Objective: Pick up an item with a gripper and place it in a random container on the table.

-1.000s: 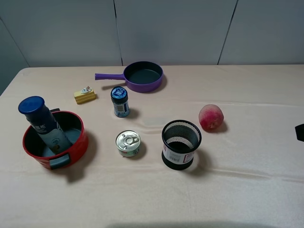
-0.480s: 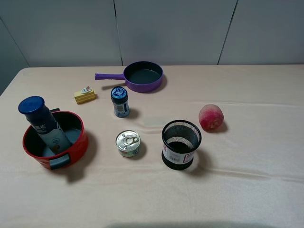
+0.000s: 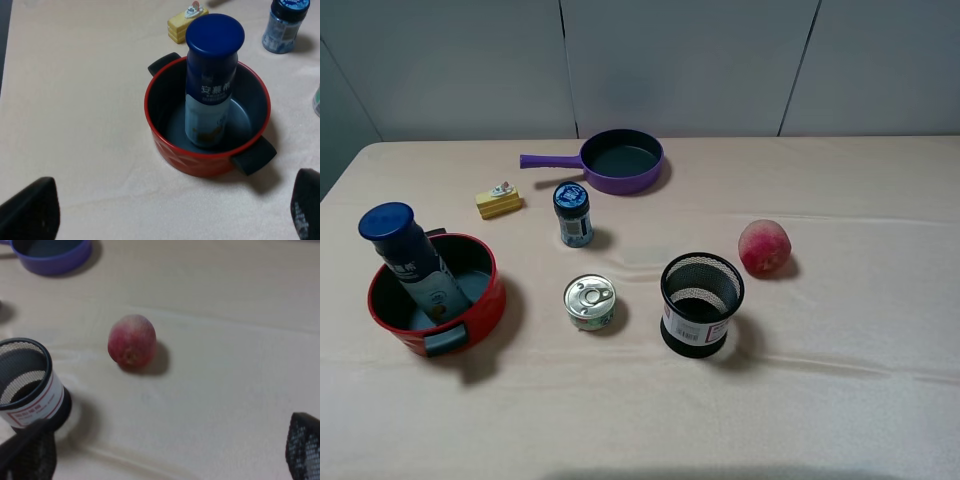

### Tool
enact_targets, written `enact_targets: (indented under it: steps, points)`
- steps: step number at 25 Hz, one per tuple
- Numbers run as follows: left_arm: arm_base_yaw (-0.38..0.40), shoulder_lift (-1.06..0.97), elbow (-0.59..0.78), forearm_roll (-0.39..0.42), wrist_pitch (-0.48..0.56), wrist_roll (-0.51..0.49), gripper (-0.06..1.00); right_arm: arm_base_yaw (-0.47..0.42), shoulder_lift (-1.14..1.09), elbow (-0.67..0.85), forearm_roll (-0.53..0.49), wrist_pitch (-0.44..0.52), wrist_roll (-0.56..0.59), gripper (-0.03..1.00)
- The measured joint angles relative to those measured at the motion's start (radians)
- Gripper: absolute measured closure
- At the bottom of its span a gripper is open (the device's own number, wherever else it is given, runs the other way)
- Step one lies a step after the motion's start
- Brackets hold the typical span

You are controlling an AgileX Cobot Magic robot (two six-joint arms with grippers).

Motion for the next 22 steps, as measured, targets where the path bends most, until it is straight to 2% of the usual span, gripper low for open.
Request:
enact_targets:
  steps: [7, 12, 22]
  points:
    - [0.000, 0.000, 0.000, 0.000, 0.000, 0.000, 0.02, 0.000, -0.123, 0.023, -0.001, 0.052, 0.000, 0.27]
    - [0.000, 0.000, 0.000, 0.000, 0.000, 0.000, 0.02, 0.000, -0.205, 0.025, -0.002, 0.057, 0.000, 0.27]
    - [0.000, 0.000, 0.000, 0.000, 0.000, 0.000, 0.02, 0.000, -0.211, 0.025, -0.001, 0.059, -0.007, 0.27]
